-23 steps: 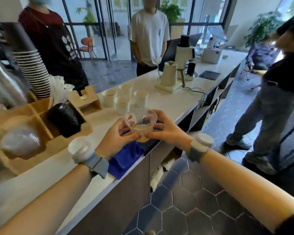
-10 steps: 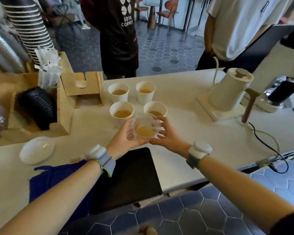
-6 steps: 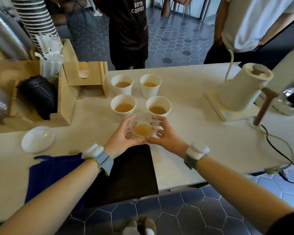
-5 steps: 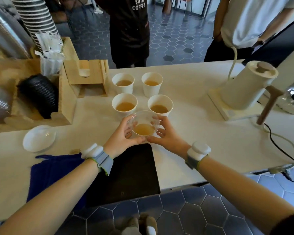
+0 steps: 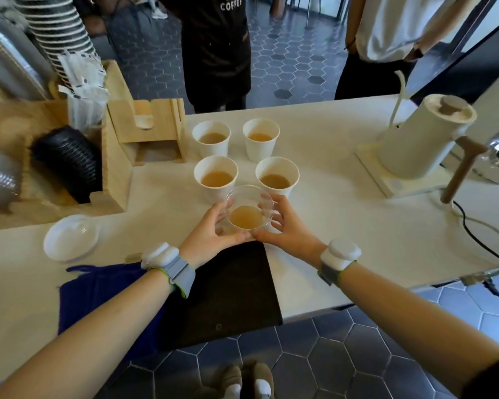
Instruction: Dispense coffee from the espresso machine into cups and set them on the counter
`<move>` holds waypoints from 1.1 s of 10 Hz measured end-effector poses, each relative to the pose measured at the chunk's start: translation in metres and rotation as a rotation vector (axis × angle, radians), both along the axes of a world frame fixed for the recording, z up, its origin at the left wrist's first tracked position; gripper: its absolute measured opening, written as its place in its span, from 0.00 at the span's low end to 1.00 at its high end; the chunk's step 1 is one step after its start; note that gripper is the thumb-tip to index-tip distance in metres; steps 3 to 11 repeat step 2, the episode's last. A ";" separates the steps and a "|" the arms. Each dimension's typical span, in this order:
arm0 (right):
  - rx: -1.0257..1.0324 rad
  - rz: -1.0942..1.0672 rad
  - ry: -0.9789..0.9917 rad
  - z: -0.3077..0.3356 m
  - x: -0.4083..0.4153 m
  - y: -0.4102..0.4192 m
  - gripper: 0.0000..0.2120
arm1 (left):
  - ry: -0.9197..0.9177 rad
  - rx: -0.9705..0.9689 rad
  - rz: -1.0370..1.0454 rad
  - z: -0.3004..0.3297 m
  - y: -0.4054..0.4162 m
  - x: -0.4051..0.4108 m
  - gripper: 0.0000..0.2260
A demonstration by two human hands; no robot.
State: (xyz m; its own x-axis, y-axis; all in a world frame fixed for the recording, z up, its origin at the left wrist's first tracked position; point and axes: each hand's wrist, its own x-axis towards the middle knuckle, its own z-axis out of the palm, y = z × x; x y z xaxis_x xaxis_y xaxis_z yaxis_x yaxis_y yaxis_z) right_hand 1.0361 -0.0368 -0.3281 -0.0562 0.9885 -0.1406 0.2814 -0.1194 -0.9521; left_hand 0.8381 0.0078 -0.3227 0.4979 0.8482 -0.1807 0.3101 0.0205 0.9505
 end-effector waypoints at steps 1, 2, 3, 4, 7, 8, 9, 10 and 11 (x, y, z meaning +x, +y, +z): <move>-0.001 0.013 -0.017 0.000 0.001 -0.002 0.39 | 0.056 0.028 -0.032 -0.001 0.005 -0.004 0.39; -0.029 0.021 -0.073 0.005 0.009 -0.006 0.39 | 0.107 0.028 -0.049 0.004 0.008 -0.015 0.37; -0.029 0.021 -0.073 0.005 0.009 -0.006 0.39 | 0.107 0.028 -0.049 0.004 0.008 -0.015 0.37; -0.029 0.021 -0.073 0.005 0.009 -0.006 0.39 | 0.107 0.028 -0.049 0.004 0.008 -0.015 0.37; -0.029 0.021 -0.073 0.005 0.009 -0.006 0.39 | 0.107 0.028 -0.049 0.004 0.008 -0.015 0.37; -0.029 0.021 -0.073 0.005 0.009 -0.006 0.39 | 0.107 0.028 -0.049 0.004 0.008 -0.015 0.37; -0.029 0.021 -0.073 0.005 0.009 -0.006 0.39 | 0.107 0.028 -0.049 0.004 0.008 -0.015 0.37; -0.029 0.021 -0.073 0.005 0.009 -0.006 0.39 | 0.107 0.028 -0.049 0.004 0.008 -0.015 0.37; -0.029 0.021 -0.073 0.005 0.009 -0.006 0.39 | 0.107 0.028 -0.049 0.004 0.008 -0.015 0.37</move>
